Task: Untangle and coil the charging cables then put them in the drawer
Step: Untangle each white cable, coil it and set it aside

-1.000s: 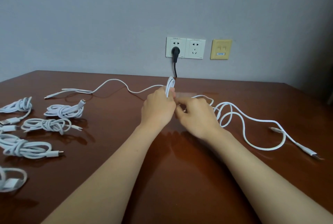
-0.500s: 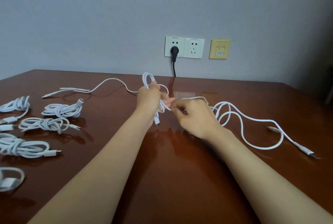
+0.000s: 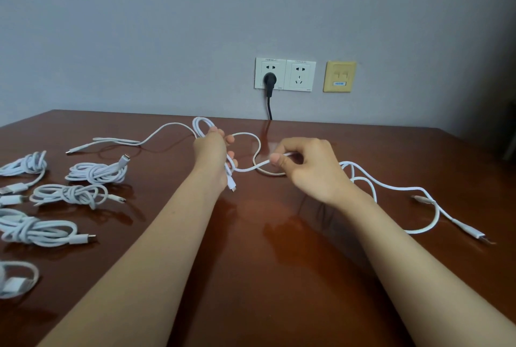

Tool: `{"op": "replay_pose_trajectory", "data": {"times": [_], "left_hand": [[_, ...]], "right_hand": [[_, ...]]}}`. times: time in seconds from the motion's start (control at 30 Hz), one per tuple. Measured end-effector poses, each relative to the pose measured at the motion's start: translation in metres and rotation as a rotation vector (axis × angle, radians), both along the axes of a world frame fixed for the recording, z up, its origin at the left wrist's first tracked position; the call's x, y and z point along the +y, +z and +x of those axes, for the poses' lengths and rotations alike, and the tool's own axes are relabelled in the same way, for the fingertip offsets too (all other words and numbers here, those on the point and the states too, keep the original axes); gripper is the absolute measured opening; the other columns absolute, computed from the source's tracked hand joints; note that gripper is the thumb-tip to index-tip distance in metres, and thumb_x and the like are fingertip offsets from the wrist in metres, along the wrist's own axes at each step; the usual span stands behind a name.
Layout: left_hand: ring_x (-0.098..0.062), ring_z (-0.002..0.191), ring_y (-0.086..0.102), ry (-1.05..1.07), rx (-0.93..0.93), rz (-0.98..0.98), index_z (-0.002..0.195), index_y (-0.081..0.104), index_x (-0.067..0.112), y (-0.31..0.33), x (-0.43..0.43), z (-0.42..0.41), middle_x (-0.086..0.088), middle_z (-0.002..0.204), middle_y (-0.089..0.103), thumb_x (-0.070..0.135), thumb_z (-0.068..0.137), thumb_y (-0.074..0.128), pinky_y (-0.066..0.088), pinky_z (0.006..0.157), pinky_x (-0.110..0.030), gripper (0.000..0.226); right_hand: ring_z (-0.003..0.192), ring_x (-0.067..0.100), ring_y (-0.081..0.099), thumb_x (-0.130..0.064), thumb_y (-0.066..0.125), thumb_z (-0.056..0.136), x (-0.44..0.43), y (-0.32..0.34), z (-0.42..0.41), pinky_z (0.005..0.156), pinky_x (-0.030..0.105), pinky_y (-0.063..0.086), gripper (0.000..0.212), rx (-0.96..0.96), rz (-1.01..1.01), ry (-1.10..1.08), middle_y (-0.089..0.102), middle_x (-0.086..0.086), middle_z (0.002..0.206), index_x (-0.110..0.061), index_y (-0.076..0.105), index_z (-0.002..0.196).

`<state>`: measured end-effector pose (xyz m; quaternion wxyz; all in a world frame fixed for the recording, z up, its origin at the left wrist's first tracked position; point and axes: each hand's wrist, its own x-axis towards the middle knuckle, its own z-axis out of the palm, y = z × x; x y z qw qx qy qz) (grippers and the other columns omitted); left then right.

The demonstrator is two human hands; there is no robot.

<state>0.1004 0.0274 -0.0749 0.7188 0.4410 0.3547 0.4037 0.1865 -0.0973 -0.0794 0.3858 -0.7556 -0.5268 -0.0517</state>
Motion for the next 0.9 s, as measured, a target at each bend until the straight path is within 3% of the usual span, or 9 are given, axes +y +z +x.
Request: {"op": "replay_pose_trajectory", "data": {"times": [0.1, 0.2, 0.4, 0.47, 0.57, 0.67, 0.77, 0.83, 0.9], "left_hand": [[-0.014, 0.049, 0.030, 0.007, 0.081, 0.072, 0.073, 0.042, 0.018, -0.001, -0.002, 0.002, 0.002, 0.065, 0.047, 0.026, 0.101, 0.033, 0.028, 0.045, -0.022, 0.031], [-0.015, 0.052, 0.034, -0.019, 0.130, 0.133, 0.075, 0.043, 0.018, -0.003, -0.004, 0.003, 0.003, 0.066, 0.047, 0.032, 0.101, 0.032, 0.030, 0.049, -0.024, 0.031], [-0.013, 0.040, 0.038, -0.222, 0.186, 0.211, 0.076, 0.047, 0.014, -0.008, -0.008, 0.009, 0.001, 0.057, 0.043, 0.050, 0.097, 0.033, 0.029, 0.041, -0.018, 0.044], [-0.009, 0.030, 0.031, -0.422, 0.136, 0.194, 0.069, 0.045, 0.013, -0.011, -0.014, 0.010, 0.002, 0.046, 0.036, 0.057, 0.094, 0.031, 0.024, 0.035, -0.012, 0.052], [-0.004, 0.026, 0.027, -0.695, 0.022, 0.068, 0.060, 0.043, 0.016, -0.010, -0.021, 0.007, 0.006, 0.039, 0.031, 0.066, 0.088, 0.023, 0.019, 0.034, -0.007, 0.060], [-0.003, 0.025, 0.025, -0.772, 0.012, -0.011, 0.051, 0.046, 0.018, -0.006, -0.025, 0.006, 0.005, 0.035, 0.030, 0.076, 0.079, 0.016, 0.017, 0.034, -0.006, 0.072], [-0.003, 0.025, 0.021, -0.800, 0.019, -0.026, 0.052, 0.040, 0.017, -0.001, -0.029, 0.007, 0.002, 0.037, 0.030, 0.084, 0.070, 0.005, 0.014, 0.033, -0.004, 0.078], [-0.003, 0.025, 0.020, -0.830, 0.052, 0.013, 0.048, 0.042, 0.019, 0.000, -0.031, 0.008, 0.001, 0.039, 0.030, 0.086, 0.067, 0.003, 0.014, 0.033, -0.004, 0.080], [-0.003, 0.026, 0.020, -0.858, 0.105, 0.071, 0.050, 0.045, 0.021, -0.001, -0.031, 0.007, 0.001, 0.040, 0.032, 0.086, 0.066, 0.012, 0.014, 0.033, -0.005, 0.074]], "right_hand": [[0.056, -0.001, 0.046, -0.018, 0.063, 0.086, 0.001, 0.001, -0.005, 0.056, 0.016, 0.030, 0.024, -0.007, 0.020, 0.083, 0.054, -0.012, 0.058, -0.027, 0.060, 0.064], [0.057, 0.005, 0.042, -0.014, 0.065, 0.085, 0.003, 0.000, -0.010, 0.056, 0.018, 0.031, 0.014, 0.003, 0.044, 0.141, 0.060, 0.006, 0.069, -0.018, 0.068, 0.071], [0.051, 0.012, 0.036, -0.015, 0.066, 0.085, 0.008, -0.001, -0.017, 0.053, 0.018, 0.032, 0.029, 0.114, 0.140, 0.220, 0.058, 0.026, 0.068, -0.033, 0.061, 0.063], [0.053, 0.021, 0.044, -0.020, 0.065, 0.085, 0.009, -0.003, -0.017, 0.058, 0.028, 0.040, 0.020, 0.164, 0.160, 0.228, 0.061, 0.023, 0.065, -0.028, 0.064, 0.067], [0.052, 0.010, 0.044, -0.024, 0.071, 0.081, 0.009, -0.005, -0.016, 0.059, 0.027, 0.040, 0.016, 0.225, 0.227, 0.158, 0.059, 0.008, 0.057, -0.024, 0.059, 0.070], [0.053, 0.009, 0.047, -0.028, 0.078, 0.071, 0.008, -0.001, -0.014, 0.057, 0.027, 0.043, 0.032, 0.312, 0.288, 0.073, 0.054, 0.007, 0.058, -0.015, 0.050, 0.077], [0.048, 0.009, 0.056, -0.018, 0.072, 0.080, 0.007, 0.001, -0.013, 0.051, 0.028, 0.050, 0.025, 0.410, 0.325, 0.100, 0.057, 0.019, 0.064, -0.011, 0.048, 0.075], [0.045, 0.003, 0.059, -0.011, 0.065, 0.085, 0.006, 0.001, -0.011, 0.046, 0.019, 0.049, 0.019, 0.447, 0.333, 0.113, 0.057, 0.008, 0.062, -0.010, 0.049, 0.076], [0.049, 0.006, 0.062, -0.013, 0.067, 0.084, 0.007, -0.002, -0.007, 0.051, 0.023, 0.053, 0.020, 0.407, 0.329, 0.071, 0.057, 0.002, 0.063, -0.013, 0.051, 0.073]]}}
